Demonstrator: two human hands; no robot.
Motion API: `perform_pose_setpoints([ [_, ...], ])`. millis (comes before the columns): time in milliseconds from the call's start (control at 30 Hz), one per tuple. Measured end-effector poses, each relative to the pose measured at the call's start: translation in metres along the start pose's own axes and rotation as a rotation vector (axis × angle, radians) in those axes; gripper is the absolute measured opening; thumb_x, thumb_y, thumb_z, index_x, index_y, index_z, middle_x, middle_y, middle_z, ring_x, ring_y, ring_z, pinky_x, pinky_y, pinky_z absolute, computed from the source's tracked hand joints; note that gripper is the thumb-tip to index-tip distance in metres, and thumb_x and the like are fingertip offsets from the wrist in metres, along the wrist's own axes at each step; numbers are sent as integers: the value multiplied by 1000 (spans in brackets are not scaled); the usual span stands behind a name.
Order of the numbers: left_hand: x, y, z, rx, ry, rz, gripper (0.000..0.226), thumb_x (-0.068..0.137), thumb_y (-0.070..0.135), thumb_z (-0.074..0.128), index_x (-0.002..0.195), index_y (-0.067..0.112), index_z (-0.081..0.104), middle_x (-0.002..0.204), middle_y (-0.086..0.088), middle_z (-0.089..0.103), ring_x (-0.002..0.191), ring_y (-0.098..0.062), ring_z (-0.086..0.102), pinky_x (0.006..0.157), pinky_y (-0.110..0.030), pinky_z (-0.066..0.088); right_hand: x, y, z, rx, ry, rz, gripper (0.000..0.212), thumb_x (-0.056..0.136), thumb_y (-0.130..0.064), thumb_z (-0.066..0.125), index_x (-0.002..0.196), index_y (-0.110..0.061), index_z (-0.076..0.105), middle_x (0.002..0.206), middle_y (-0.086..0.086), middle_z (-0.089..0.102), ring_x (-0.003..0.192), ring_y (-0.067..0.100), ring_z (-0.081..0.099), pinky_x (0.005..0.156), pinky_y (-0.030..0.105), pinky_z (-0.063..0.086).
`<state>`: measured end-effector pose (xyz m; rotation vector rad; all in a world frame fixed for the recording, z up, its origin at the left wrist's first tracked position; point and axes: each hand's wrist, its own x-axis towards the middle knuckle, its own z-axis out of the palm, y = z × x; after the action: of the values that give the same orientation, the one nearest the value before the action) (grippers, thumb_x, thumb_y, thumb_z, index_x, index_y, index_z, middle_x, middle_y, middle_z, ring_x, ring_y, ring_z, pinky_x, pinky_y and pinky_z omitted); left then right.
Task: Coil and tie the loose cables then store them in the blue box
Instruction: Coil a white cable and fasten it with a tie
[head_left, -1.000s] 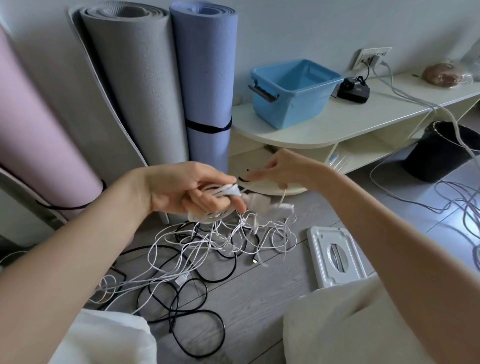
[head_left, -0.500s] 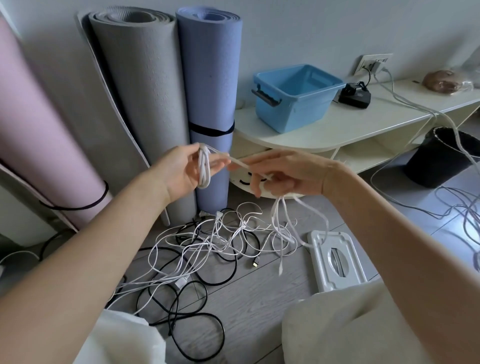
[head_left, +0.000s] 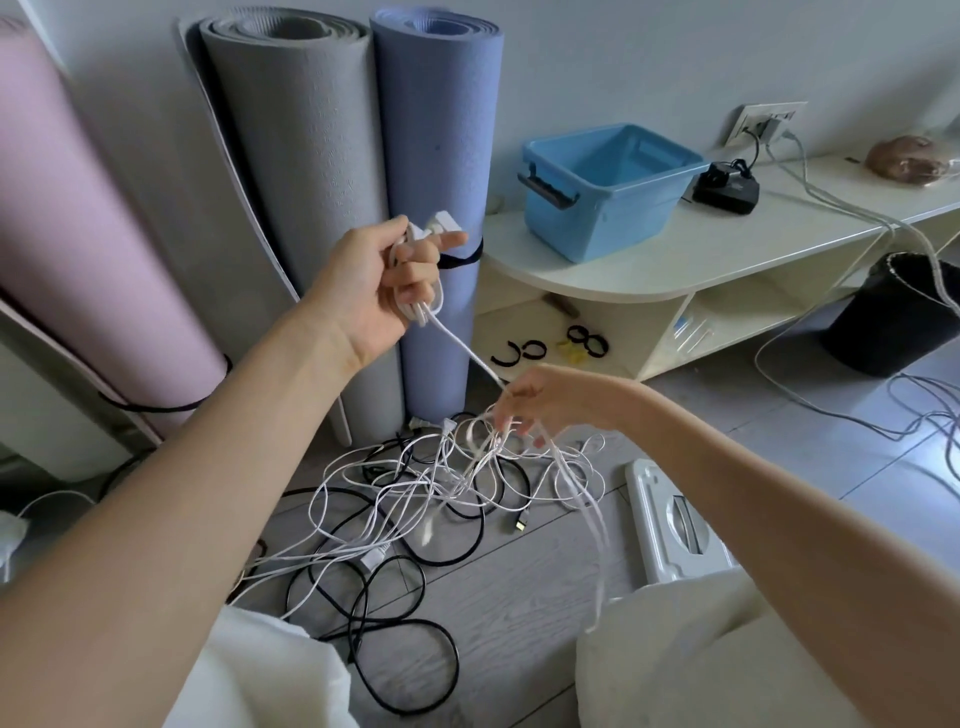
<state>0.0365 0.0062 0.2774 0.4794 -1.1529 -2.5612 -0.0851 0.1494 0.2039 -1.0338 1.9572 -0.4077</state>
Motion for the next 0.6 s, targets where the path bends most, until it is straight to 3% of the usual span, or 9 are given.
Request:
perform_pose_setpoints([
  [67, -1, 1, -2, 79, 35, -12, 41, 101, 20, 23, 95, -3, 56, 43, 11, 30, 28, -5, 24, 32, -12, 19, 4, 4, -6, 83, 183, 45, 20, 96, -14, 47, 82, -10, 61, 99, 21, 63, 89, 33, 67, 75, 38, 58],
  [133, -1, 2, -3, 170, 82, -6, 40, 100, 19, 23, 93, -3, 55, 40, 11, 29, 27, -5, 22, 32, -11, 17, 8, 9, -14, 160, 331, 18, 21, 93, -15, 52, 74, -11, 62, 86, 20, 62, 90, 36, 67, 82, 40, 55],
  [233, 3, 3, -11, 516, 274, 108, 38, 100, 20, 26, 83, 4, 56, 35, 13, 28, 25, -3, 19, 31, -12, 14, 4, 10, -24, 312, 367, -72, 8, 86, -10, 65, 85, -4, 68, 77, 9, 60, 72, 12, 63, 69, 16, 49],
  [333, 10, 1, -30, 957, 467, 249, 44, 101, 26, 29, 73, 6, 56, 33, 12, 40, 29, -4, 33, 38, -19, 26, -4, 7, -39, 657, 333, -152, 11, 83, 6, 59, 84, -2, 67, 80, 9, 64, 70, 7, 61, 71, 11, 51],
  [400, 14, -7, -42, 1351, 519, 325, 49, 102, 23, 29, 81, -5, 64, 59, -9, 64, 61, -23, 60, 58, -30, 38, -6, 6, -45, 808, 341, -180, 18, 85, 11, 53, 81, -1, 65, 72, 5, 69, 64, 7, 65, 68, 12, 53],
  [467, 17, -19, -47, 1589, 501, 319, 47, 101, 19, 28, 96, -9, 65, 96, -31, 65, 94, -39, 59, 79, -37, 39, -4, 5, -44, 729, 435, -136, 20, 86, 11, 52, 78, -3, 64, 71, 8, 69, 63, 10, 65, 60, 11, 51],
  [533, 18, -32, -45, 1681, 421, 241, 49, 98, 26, 24, 101, -4, 63, 112, -32, 60, 103, -44, 55, 81, -38, 39, 1, 4, -40, 571, 568, -66, 20, 88, 9, 50, 83, -4, 64, 84, 17, 62, 63, 14, 61, 49, 11, 48],
  [600, 21, -40, -43, 1671, 377, 117, 43, 96, 24, 26, 98, -2, 60, 113, -31, 59, 103, -42, 54, 77, -36, 38, 3, 0, -39, 620, 603, -80, 21, 92, 8, 41, 98, 0, 60, 97, 18, 58, 56, 10, 63, 42, 12, 44],
])
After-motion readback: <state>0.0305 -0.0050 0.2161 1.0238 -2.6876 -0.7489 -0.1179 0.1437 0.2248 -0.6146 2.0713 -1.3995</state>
